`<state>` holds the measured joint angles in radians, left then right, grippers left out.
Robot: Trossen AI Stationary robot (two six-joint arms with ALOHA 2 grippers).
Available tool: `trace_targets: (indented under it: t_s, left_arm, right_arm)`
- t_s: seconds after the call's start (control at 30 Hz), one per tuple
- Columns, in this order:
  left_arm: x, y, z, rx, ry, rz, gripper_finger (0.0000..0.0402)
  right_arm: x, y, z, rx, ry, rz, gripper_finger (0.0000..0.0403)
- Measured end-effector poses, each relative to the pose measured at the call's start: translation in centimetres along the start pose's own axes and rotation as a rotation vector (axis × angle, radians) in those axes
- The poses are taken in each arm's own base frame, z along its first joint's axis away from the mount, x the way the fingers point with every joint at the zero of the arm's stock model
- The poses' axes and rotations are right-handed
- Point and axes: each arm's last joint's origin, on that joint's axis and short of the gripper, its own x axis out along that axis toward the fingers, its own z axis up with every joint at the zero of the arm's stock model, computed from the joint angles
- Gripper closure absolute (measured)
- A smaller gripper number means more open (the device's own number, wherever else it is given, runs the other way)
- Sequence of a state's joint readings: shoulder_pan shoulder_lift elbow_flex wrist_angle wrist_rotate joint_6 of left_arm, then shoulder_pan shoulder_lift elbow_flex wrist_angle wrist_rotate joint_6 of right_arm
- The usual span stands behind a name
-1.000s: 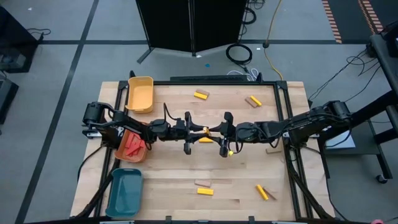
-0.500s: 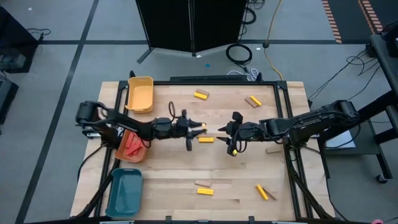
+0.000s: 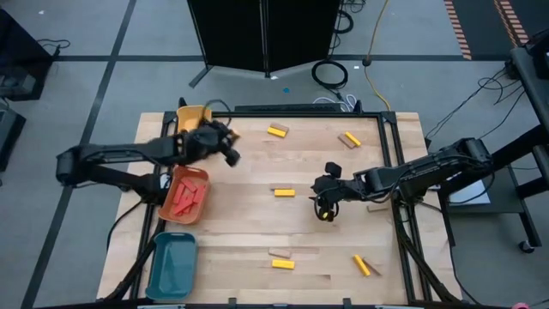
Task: Sort blocks
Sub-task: Put the middle right yellow block in the yellow bin
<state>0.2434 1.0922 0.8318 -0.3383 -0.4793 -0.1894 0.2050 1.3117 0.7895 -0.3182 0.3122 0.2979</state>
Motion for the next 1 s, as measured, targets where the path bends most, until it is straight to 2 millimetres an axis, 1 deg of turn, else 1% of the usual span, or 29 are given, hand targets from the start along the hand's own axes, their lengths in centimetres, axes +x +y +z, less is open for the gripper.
trace_targets:
  t_s: [0.13,0.2,0.33,0.47,0.67,0.77,0.9,1.0]
  left_arm:
    - [-0.8,3.3,0.3,-0.071,0.179,0.142,0.0313]
    - [-0.9,4.9,0.0,-0.091,0.262,0.212,0.0313]
    - [-0.7,7.6,-0.8,-0.145,0.380,0.326,0.0313]
    - [0.1,9.7,-1.4,-0.185,0.461,0.397,0.0313]
    - [2.4,11.8,-2.5,-0.255,0.587,0.356,0.0313]
    - [3.6,12.6,-3.1,-0.266,0.644,0.373,0.0313]
    - [4.8,13.0,-3.8,-0.250,0.703,0.388,0.0312]
    - [5.2,13.1,-4.0,-0.238,0.722,0.385,0.0305]
  right_arm:
    - [0.0,0.0,0.0,0.007,0.003,-0.001,0.0243]
    - [0.0,0.0,0.0,0.016,0.003,0.000,0.0243]
    - [0.0,0.0,0.0,0.035,0.002,0.002,0.0243]
    - [0.0,0.0,0.0,0.042,0.000,0.002,0.0243]
    - [0.0,0.0,0.0,0.058,-0.002,0.001,0.0243]
    - [0.0,0.0,0.0,0.058,-0.002,0.001,0.0243]
    - [0.0,0.0,0.0,0.058,-0.002,0.001,0.0243]
    - [0.0,0.0,0.0,0.058,-0.001,0.001,0.0243]
